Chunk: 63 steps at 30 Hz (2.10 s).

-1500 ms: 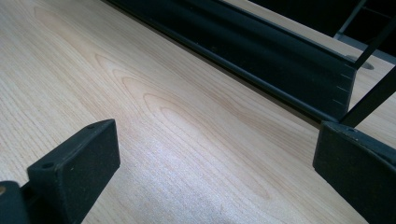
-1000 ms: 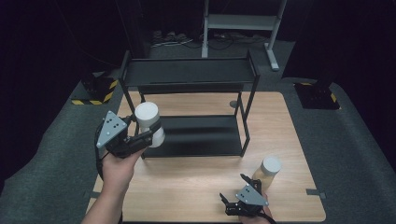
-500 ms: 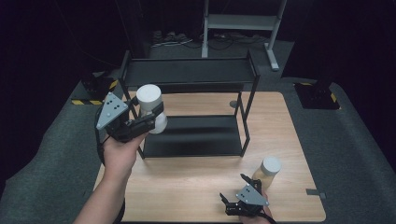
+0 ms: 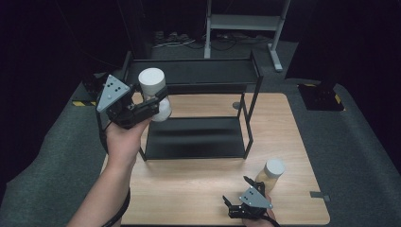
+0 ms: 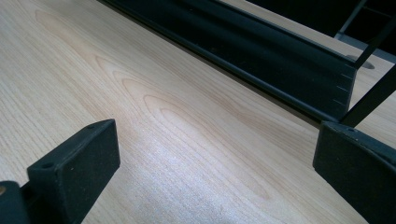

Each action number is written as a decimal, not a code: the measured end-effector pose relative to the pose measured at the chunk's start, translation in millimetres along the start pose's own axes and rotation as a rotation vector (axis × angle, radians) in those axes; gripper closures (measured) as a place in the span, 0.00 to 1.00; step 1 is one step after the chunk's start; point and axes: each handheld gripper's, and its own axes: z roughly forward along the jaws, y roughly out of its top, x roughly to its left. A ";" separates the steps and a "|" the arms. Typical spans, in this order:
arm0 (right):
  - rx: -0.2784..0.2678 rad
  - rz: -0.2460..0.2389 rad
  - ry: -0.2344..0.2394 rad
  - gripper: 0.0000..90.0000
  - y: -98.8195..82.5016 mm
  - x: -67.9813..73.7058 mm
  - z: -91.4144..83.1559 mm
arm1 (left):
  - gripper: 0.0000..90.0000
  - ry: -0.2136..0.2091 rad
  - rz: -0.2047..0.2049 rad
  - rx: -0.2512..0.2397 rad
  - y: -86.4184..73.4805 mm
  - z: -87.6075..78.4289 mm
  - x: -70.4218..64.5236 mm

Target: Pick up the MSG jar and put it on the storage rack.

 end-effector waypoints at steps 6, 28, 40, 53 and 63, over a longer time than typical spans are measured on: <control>-0.001 0.004 0.000 0.00 -0.2 -0.2 0.0 | 0.38 0.006 0.002 -0.008 10.7 6.8 -0.1; -0.008 0.017 0.004 0.00 -1.4 -2.1 -0.8 | 0.38 0.058 -0.015 -0.026 34.2 43.9 0.5; -0.014 0.025 0.002 0.00 -2.6 -2.7 -1.3 | 0.38 0.087 -0.026 -0.014 38.1 66.5 4.9; -0.019 0.031 -0.001 0.00 -3.7 -2.6 -1.9 | 0.38 0.128 -0.048 -0.011 37.9 87.9 12.7; -0.028 0.036 0.000 0.00 -5.3 -3.2 -2.6 | 0.38 0.153 -0.040 -0.002 38.4 97.7 12.6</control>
